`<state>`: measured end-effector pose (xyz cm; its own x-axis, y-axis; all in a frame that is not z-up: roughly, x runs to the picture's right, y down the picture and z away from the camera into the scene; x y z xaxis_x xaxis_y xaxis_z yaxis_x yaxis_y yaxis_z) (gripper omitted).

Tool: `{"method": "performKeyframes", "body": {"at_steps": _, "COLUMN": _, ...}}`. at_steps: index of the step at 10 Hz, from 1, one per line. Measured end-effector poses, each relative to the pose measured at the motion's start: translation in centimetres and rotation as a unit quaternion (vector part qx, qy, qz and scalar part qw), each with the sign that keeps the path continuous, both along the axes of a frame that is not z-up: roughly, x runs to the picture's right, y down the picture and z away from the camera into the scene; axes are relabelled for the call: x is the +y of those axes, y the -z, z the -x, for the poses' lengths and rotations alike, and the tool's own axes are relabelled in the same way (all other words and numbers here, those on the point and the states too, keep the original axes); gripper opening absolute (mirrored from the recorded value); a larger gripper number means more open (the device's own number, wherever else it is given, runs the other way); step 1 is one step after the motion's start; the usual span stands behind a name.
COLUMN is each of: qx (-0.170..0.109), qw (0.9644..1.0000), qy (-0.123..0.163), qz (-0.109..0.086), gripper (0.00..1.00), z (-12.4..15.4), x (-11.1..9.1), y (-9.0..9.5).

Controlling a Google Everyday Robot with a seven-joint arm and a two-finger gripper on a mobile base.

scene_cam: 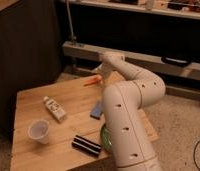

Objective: Drag the pepper across the table

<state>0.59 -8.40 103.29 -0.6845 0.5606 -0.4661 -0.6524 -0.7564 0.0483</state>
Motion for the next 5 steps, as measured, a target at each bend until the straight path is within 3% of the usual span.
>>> {"method": "performKeyframes", "body": {"at_steps": 5, "qx": 0.013, "qw": 0.9995, "qy": 0.023, "qz": 0.015, "gripper": 0.73, "z": -0.37, "x": 0.95, "y": -0.89}}
